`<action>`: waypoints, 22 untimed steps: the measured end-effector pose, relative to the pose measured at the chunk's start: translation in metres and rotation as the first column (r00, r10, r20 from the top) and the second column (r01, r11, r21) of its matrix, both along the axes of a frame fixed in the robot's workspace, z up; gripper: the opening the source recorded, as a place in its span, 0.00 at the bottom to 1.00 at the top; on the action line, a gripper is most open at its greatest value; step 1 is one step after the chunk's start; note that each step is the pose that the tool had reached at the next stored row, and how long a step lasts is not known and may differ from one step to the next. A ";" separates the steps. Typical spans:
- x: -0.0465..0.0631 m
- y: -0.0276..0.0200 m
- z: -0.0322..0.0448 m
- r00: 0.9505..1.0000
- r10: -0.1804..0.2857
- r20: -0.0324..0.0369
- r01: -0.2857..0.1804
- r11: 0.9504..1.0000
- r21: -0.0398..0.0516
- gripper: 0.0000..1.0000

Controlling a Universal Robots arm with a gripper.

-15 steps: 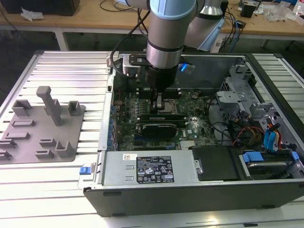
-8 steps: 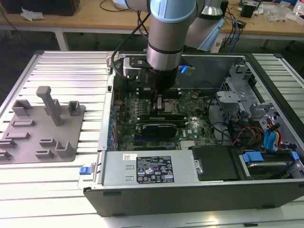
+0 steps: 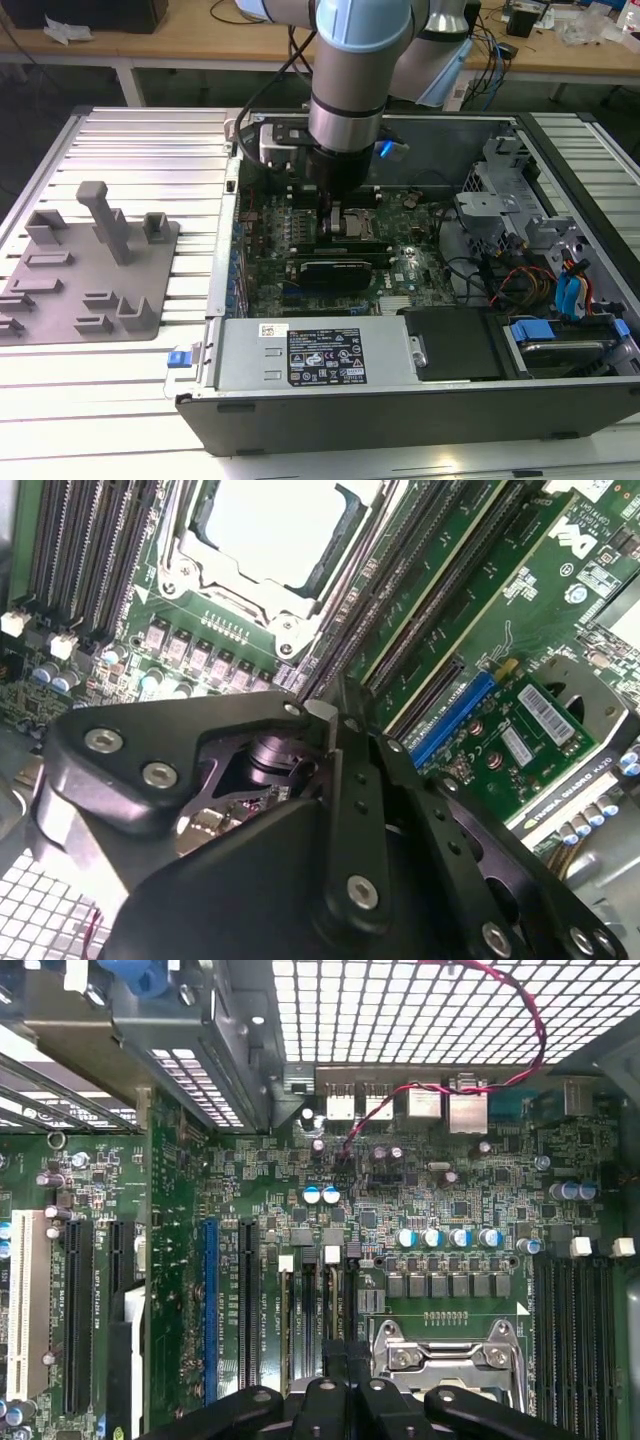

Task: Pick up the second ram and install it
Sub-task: 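Press down the second ram until it locks into place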

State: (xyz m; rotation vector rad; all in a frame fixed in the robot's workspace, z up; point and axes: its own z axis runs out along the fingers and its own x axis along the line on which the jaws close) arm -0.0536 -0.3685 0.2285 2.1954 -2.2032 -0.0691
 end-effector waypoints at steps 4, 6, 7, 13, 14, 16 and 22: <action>0.000 0.0000 0.0001 1.000 0.000 0.000 0.000 1.000 0.000 0.08; 0.000 0.0000 0.0059 1.000 0.000 0.000 0.000 1.000 0.000 0.08; 0.000 0.0000 0.0084 1.000 0.000 0.000 0.000 1.000 0.000 0.08; 0.005 -0.0001 0.0185 1.000 0.000 0.000 0.000 1.000 -0.001 0.08; 0.012 0.0000 0.0184 1.000 0.000 0.000 0.000 1.000 -0.001 0.08; 0.030 -0.0001 0.0184 1.000 0.000 0.000 0.000 1.000 -0.001 0.08; 0.035 -0.0001 0.0184 1.000 0.000 0.000 0.000 1.000 -0.001 0.08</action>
